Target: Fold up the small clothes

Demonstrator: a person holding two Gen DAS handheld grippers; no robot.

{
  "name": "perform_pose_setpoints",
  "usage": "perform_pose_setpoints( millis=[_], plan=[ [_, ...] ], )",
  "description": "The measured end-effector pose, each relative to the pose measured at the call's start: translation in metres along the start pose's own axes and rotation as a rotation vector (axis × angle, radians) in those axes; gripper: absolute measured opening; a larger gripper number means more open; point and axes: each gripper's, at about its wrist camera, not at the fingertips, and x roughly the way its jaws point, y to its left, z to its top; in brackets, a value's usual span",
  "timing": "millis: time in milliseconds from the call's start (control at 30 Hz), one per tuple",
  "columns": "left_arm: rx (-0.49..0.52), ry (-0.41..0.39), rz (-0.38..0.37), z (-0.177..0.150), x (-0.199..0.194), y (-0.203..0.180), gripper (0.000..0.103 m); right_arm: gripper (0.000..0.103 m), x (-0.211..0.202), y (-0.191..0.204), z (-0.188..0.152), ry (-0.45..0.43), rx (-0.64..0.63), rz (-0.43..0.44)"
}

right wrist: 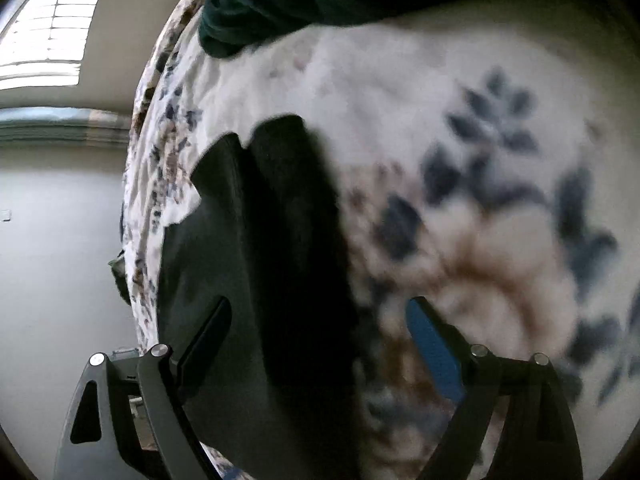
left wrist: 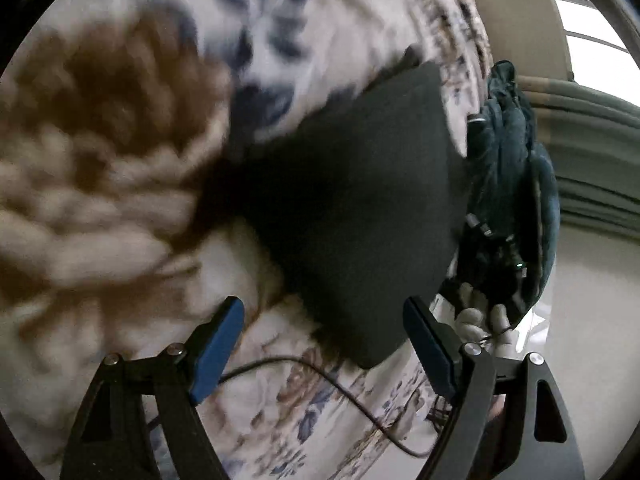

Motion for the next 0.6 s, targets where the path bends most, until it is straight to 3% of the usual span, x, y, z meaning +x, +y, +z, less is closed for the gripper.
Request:
perform_pose_setpoints(
  millis=[100, 200, 300, 333, 367, 400, 467, 600],
  plan=[
    [-0.01, -0.033, 0.007, 0.011, 0.029, -0.004, 0.089, 0.091, 0.012, 0.01, 0.011, 0.016, -0.013, 0.017],
    [0.01, -0.128, 0.016, 0.007, 0.032, -0.022, 0.09, 0.091, 0.023, 0.015, 0.018, 0.037, -0.022, 0.035],
    [0.004, -0.21, -0.032, 0.009, 0.027, -0.031, 0.085, 0.089, 0.03, 0.016, 0.017, 0.037, -0.028, 0.062],
    [-0.005, -0.225, -0.039, 0.012, 0.026, -0.032, 0.073, 0.074, 0.031, 0.017, 0.015, 0.036, -0.032, 0.067],
    [-0.015, -0.244, -0.045, 0.015, 0.024, -0.033, 0.055, 0.048, 0.033, 0.018, 0.013, 0.042, -0.035, 0.065],
    [-0.02, -0.254, -0.048, 0.02, 0.023, -0.034, 0.049, 0.041, 0.035, 0.017, 0.01, 0.047, -0.034, 0.034],
    [-0.003, -0.248, -0.045, 0.023, 0.024, -0.036, 0.039, 0.029, 0.029, 0.011, 0.003, 0.023, -0.021, 0.041],
    [0.108, -0.187, -0.011, 0.028, 0.006, -0.049, 0.027, 0.022, 0.011, 0.005, -0.015, -0.039, 0.048, 0.07]
  ],
)
